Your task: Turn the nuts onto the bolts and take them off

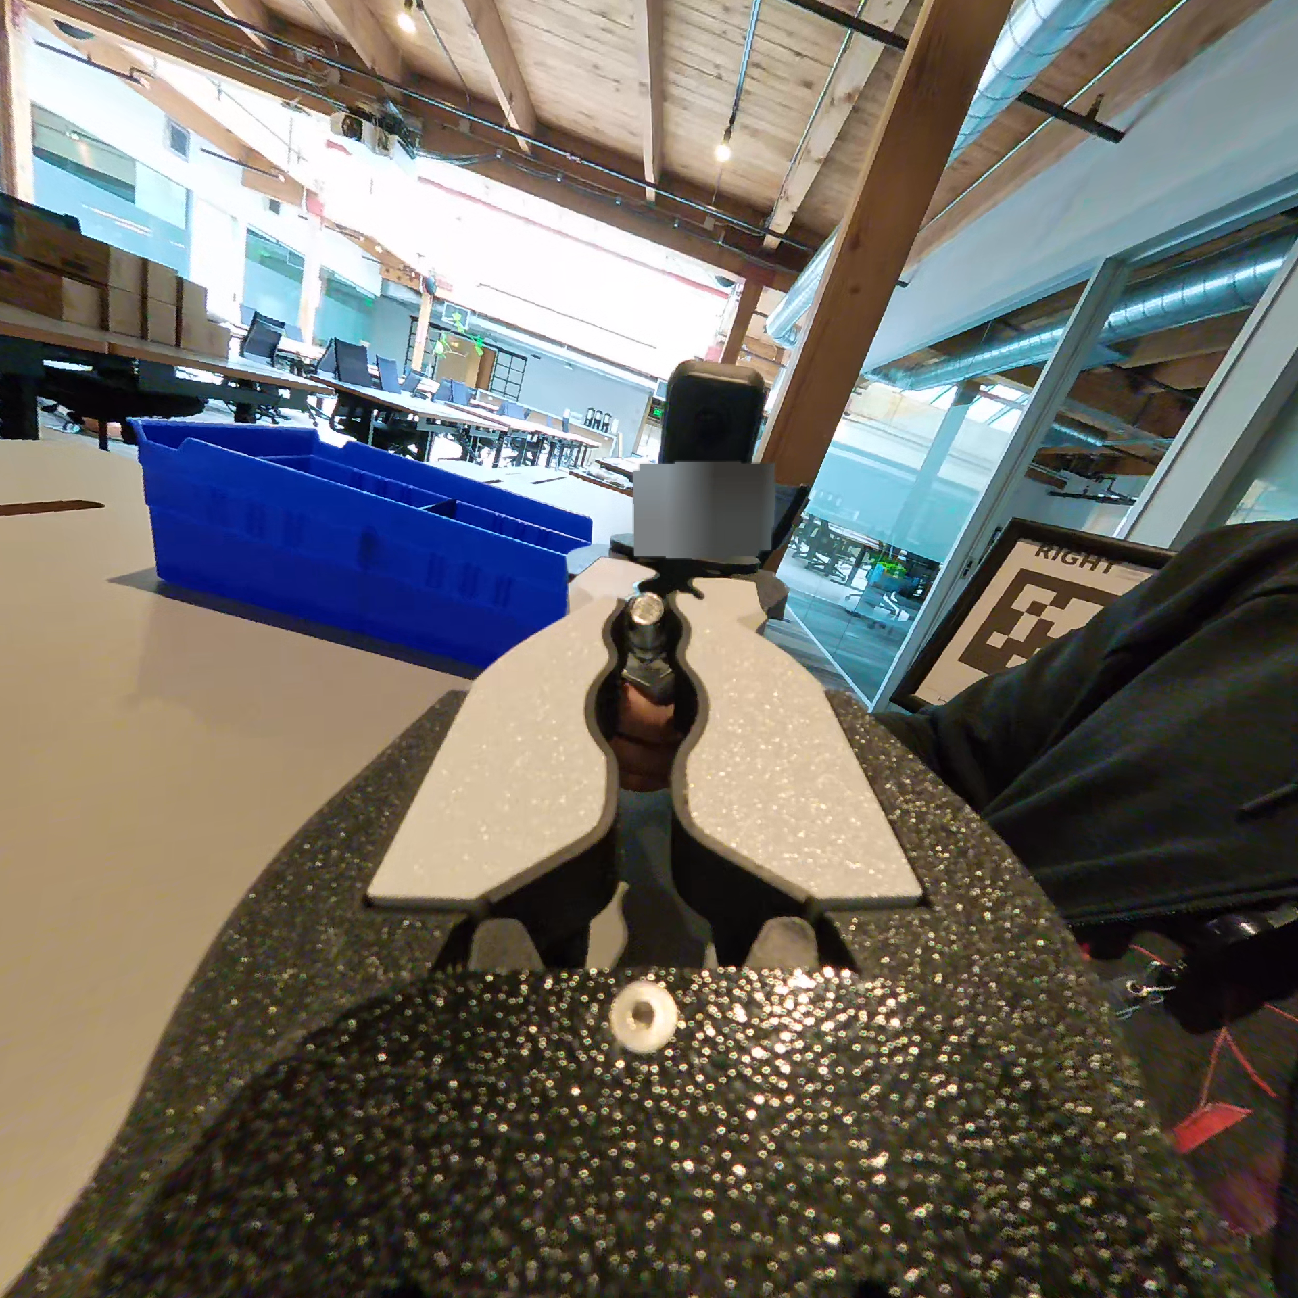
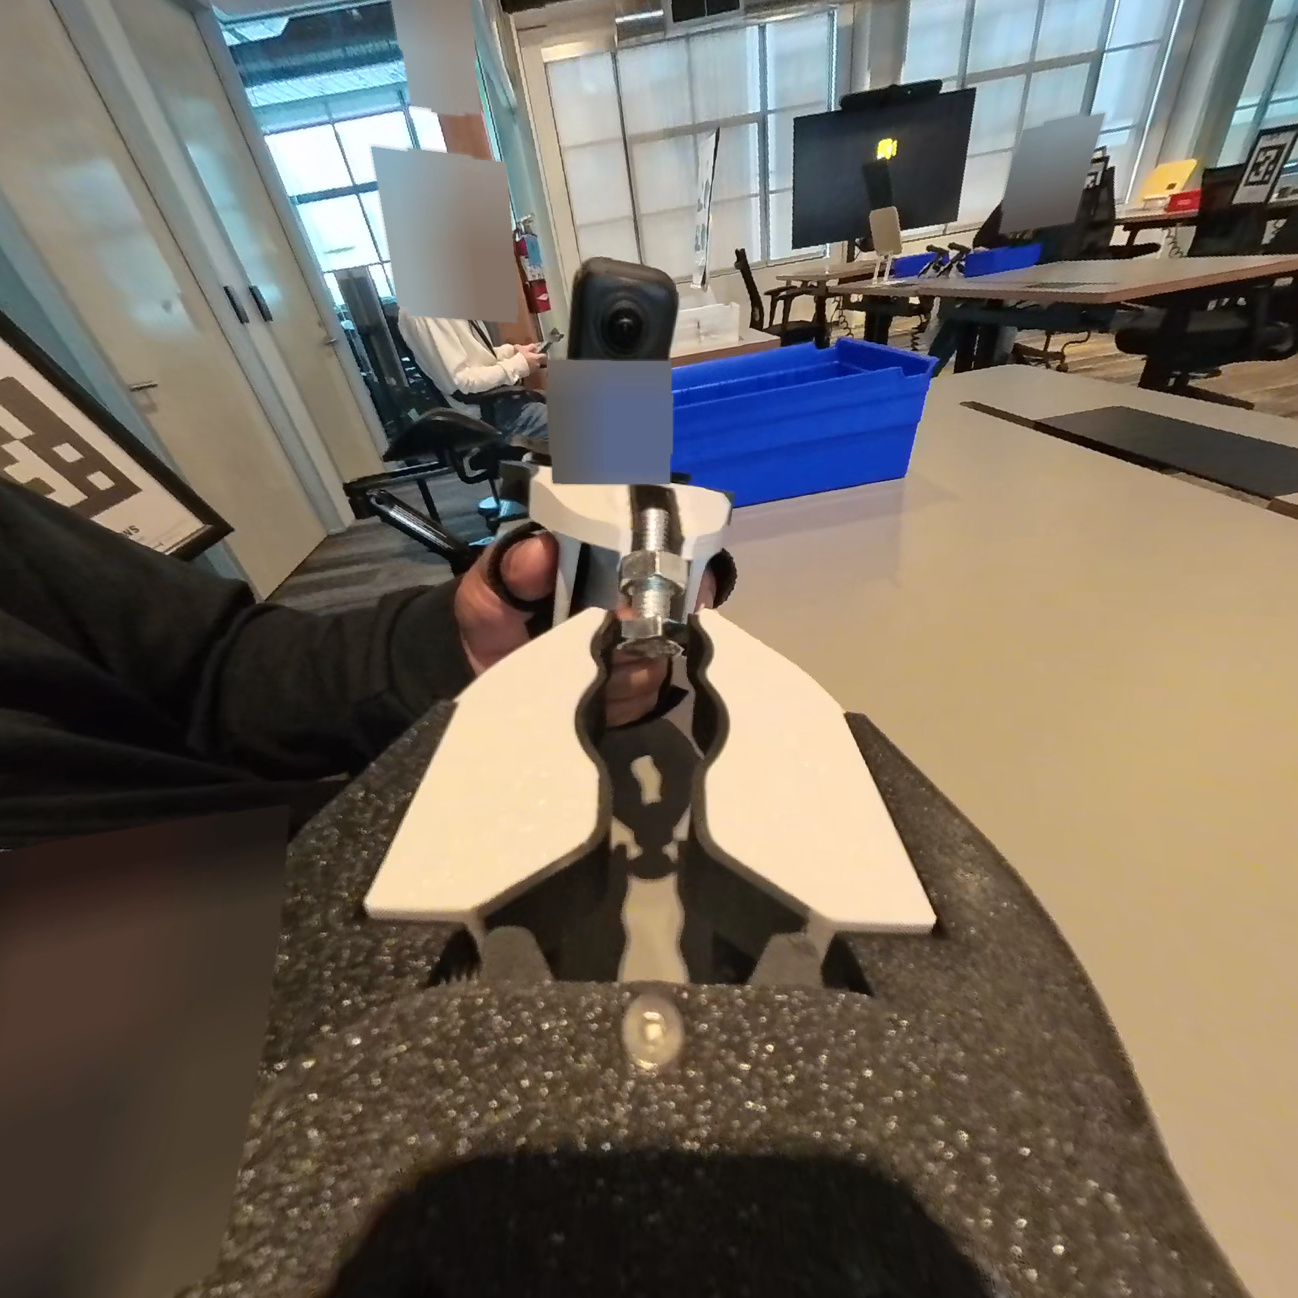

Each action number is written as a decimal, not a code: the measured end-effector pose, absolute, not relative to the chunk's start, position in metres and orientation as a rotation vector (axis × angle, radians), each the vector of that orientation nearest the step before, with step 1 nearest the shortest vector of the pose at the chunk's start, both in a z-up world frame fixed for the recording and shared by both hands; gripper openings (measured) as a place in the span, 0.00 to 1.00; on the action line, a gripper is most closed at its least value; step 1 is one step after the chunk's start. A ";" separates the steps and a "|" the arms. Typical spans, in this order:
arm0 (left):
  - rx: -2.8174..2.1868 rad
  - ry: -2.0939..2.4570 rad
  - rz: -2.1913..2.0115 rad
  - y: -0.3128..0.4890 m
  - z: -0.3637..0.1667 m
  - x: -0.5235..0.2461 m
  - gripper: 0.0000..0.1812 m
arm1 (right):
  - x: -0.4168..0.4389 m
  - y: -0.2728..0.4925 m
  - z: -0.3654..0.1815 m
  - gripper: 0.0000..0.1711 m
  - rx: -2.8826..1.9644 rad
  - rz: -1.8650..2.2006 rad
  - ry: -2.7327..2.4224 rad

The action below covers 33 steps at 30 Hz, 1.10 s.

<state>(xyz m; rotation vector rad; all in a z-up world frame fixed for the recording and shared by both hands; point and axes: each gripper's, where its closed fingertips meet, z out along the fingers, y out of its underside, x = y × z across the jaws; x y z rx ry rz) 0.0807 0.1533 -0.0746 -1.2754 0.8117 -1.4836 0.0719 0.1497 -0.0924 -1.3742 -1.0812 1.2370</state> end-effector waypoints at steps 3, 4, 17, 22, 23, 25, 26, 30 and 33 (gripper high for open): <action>-1.265 0.822 -1.500 0.151 -0.074 0.081 0.05 | 0.073 0.149 -0.091 0.11 -1.353 1.183 -1.112; -1.264 0.832 -1.500 0.151 -0.075 0.081 0.05 | 0.074 0.148 -0.091 0.11 -1.339 1.148 -1.129; -1.353 1.223 -1.099 0.142 -0.113 0.083 0.22 | 0.078 0.142 -0.123 0.11 -1.289 0.772 -1.435; -1.386 1.275 -1.142 0.136 -0.121 0.086 0.18 | 0.077 0.133 -0.118 0.10 -1.247 0.823 -1.447; -1.382 1.277 -1.162 0.134 -0.121 0.086 0.17 | 0.077 0.132 -0.118 0.11 -1.247 0.825 -1.448; -1.364 1.275 -1.198 0.131 -0.118 0.087 0.16 | 0.076 0.131 -0.118 0.10 -1.242 0.834 -1.450; -1.360 1.270 -1.215 0.130 -0.117 0.087 0.15 | 0.076 0.130 -0.118 0.10 -1.237 0.841 -1.450; -1.391 1.263 -1.229 0.132 -0.119 0.086 0.11 | 0.076 0.131 -0.116 0.10 -1.225 0.823 -1.443; -1.400 1.251 -1.223 0.133 -0.118 0.086 0.10 | 0.076 0.132 -0.115 0.10 -1.217 0.805 -1.436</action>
